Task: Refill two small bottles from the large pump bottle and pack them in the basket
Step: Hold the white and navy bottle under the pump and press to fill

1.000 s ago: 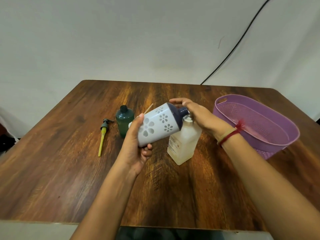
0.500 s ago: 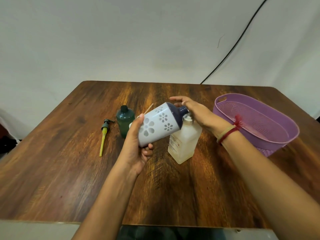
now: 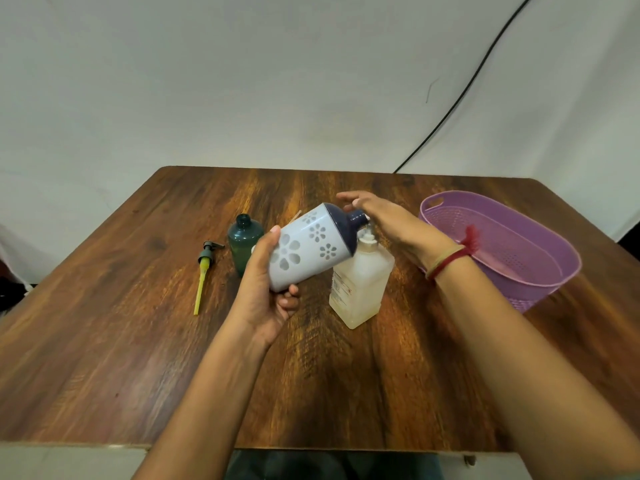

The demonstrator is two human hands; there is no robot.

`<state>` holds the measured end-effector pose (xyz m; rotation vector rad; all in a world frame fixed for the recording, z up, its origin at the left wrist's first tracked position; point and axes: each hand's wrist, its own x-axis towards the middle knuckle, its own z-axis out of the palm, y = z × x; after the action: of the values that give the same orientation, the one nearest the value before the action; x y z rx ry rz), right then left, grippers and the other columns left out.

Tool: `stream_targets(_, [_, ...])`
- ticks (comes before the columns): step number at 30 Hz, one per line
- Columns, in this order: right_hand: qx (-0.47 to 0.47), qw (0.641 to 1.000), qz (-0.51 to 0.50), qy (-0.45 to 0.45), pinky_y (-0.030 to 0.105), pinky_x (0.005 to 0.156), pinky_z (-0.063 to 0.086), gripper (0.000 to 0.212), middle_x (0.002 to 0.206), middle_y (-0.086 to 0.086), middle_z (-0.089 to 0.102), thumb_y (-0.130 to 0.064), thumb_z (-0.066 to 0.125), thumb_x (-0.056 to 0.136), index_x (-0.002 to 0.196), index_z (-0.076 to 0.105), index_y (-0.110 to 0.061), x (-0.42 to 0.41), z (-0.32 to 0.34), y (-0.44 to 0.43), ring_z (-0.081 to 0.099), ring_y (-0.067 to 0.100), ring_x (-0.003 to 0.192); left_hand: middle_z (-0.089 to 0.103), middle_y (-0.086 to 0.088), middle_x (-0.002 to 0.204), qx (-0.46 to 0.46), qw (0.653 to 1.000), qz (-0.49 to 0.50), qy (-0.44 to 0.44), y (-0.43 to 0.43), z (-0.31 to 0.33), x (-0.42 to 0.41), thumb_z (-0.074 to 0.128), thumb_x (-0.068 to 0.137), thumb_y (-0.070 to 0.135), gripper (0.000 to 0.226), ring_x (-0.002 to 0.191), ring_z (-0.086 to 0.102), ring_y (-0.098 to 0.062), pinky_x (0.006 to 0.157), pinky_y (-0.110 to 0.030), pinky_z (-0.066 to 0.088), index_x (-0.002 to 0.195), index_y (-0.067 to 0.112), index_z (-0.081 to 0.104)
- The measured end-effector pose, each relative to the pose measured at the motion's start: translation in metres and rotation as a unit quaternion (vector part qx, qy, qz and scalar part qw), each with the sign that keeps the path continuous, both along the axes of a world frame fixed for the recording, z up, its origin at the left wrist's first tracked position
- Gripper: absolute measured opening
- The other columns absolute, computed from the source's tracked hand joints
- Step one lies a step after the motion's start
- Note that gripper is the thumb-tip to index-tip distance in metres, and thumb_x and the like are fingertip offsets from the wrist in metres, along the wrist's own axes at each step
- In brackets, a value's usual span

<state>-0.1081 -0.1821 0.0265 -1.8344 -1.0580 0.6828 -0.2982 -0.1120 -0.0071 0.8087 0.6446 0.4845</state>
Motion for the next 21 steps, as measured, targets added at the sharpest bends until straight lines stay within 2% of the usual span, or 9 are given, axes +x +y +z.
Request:
stream_targets(2, [0.004, 1.0, 0.008, -0.009, 0.009, 0.073, 0.04, 0.034, 0.136, 0.002, 0.045, -0.02, 0.03, 0.102, 0.129, 0.048, -0.027, 0.001, 0.001, 0.002, 0.043, 0.015, 0.119, 0.06, -0.002, 0.073, 0.004, 1.0, -0.002, 0.0, 0.001, 0.001, 0.0, 0.058, 0.084, 0.053, 0.035, 0.038, 0.041, -0.006, 0.03, -0.01, 0.03, 0.092, 0.019, 0.062])
stream_targets(5, [0.027, 1.0, -0.002, -0.004, 0.02, 0.087, 0.038, 0.039, 0.139, 0.006, 0.043, -0.016, 0.026, 0.101, 0.131, 0.048, -0.026, -0.001, -0.01, 0.003, 0.04, 0.016, 0.126, 0.06, -0.002, 0.073, 0.002, 1.0, 0.001, 0.013, 0.0, -0.002, 0.001, 0.058, 0.083, 0.053, 0.036, 0.038, 0.041, -0.006, 0.031, -0.01, 0.03, 0.093, 0.019, 0.062])
stream_targets(10, [0.014, 1.0, 0.003, -0.02, 0.019, 0.088, 0.035, 0.04, 0.135, -0.001, 0.042, -0.015, 0.025, 0.101, 0.133, 0.047, -0.025, -0.002, -0.001, 0.003, 0.036, 0.012, 0.126, 0.06, -0.002, 0.072, -0.003, 1.0, 0.0, 0.01, 0.0, -0.003, 0.001, 0.058, 0.082, 0.054, 0.037, 0.039, 0.041, -0.006, 0.031, -0.01, 0.03, 0.093, 0.019, 0.062])
stream_targets(13, [0.012, 0.999, -0.002, -0.038, 0.009, 0.076, 0.034, 0.038, 0.132, -0.004, 0.045, -0.013, 0.028, 0.101, 0.13, 0.05, -0.023, -0.001, 0.005, 0.004, 0.039, 0.01, 0.123, 0.059, -0.003, 0.073, -0.001, 1.0, -0.005, -0.003, 0.002, -0.002, 0.003, 0.057, 0.082, 0.053, 0.038, 0.039, 0.041, -0.006, 0.031, -0.01, 0.03, 0.097, 0.019, 0.061])
stream_targets(17, [0.045, 0.998, -0.051, 0.016, 0.008, 0.072, 0.034, 0.038, 0.137, 0.004, 0.045, -0.016, 0.025, 0.101, 0.127, 0.053, -0.019, -0.007, -0.011, 0.0, 0.04, 0.013, 0.122, 0.059, -0.002, 0.074, -0.015, 1.0, -0.013, 0.002, 0.0, -0.011, 0.004, 0.056, 0.084, 0.054, 0.037, 0.038, 0.041, -0.005, 0.03, -0.01, 0.029, 0.096, 0.019, 0.062])
stream_targets(21, [0.019, 0.999, -0.04, 0.004, 0.007, 0.068, 0.036, 0.039, 0.136, 0.005, 0.045, -0.018, 0.023, 0.103, 0.131, 0.05, -0.019, -0.011, -0.007, -0.001, 0.043, 0.012, 0.114, 0.059, -0.002, 0.073, -0.019, 1.0, -0.008, 0.0, 0.001, -0.013, 0.005, 0.056, 0.084, 0.054, 0.038, 0.038, 0.041, -0.005, 0.03, -0.01, 0.03, 0.095, 0.018, 0.062])
